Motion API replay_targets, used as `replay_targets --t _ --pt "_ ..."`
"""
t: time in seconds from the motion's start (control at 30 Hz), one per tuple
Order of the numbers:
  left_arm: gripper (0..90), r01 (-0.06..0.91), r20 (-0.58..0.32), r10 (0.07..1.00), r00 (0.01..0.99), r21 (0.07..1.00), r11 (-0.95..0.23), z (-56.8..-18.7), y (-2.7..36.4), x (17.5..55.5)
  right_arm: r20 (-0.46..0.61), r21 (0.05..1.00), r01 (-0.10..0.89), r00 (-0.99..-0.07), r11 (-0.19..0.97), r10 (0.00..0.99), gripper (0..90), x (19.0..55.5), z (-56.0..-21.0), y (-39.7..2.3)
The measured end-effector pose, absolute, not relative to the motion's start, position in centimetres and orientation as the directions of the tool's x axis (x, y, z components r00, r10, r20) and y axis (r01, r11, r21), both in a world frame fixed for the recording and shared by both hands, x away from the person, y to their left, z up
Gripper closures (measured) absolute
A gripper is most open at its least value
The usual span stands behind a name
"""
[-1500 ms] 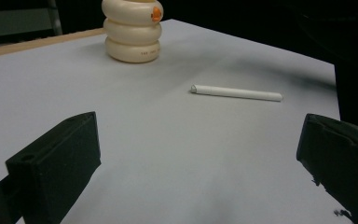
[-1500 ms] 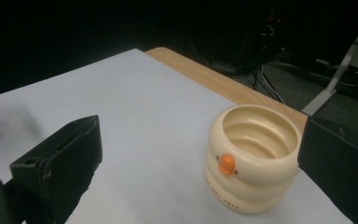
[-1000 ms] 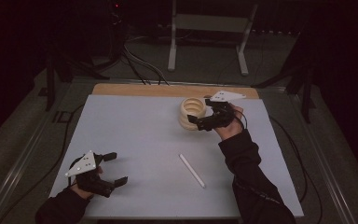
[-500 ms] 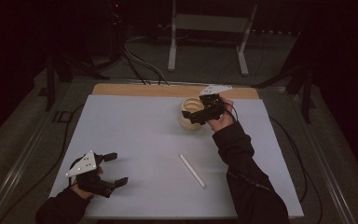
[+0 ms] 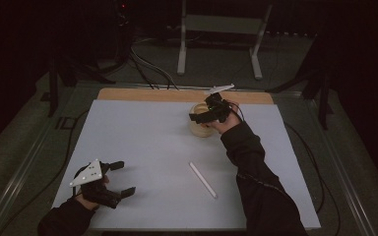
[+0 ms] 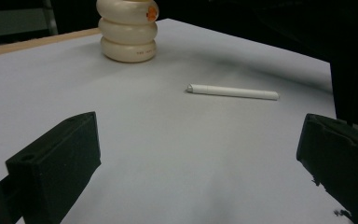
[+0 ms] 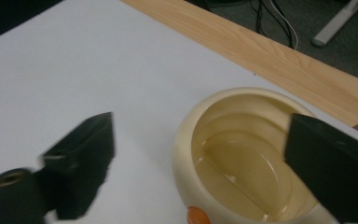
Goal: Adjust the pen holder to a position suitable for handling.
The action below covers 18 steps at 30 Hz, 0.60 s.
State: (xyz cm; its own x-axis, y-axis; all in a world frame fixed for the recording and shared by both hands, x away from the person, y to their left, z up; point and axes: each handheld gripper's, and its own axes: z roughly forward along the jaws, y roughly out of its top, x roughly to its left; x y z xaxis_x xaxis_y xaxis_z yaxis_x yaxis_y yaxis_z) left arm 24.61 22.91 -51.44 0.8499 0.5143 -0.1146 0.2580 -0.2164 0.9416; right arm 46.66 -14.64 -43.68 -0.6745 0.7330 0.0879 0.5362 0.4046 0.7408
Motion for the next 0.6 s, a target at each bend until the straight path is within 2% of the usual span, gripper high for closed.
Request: replay_targets --t 0.43,0.6 --pt "0.3 0.257 -0.114 0.514 0.85 0.942 -0.216 -51.5 22.9 24.7 0.101 0.633 0.603 -0.686 0.485 0.721 52.3 47.5 -44.5 -13.2" --pt "0.3 0.258 -0.115 0.514 0.85 0.942 -0.216 -51.5 23.0 24.7 0.101 0.587 0.627 -0.684 0.512 0.722 63.7 47.9 -44.7 -12.7"
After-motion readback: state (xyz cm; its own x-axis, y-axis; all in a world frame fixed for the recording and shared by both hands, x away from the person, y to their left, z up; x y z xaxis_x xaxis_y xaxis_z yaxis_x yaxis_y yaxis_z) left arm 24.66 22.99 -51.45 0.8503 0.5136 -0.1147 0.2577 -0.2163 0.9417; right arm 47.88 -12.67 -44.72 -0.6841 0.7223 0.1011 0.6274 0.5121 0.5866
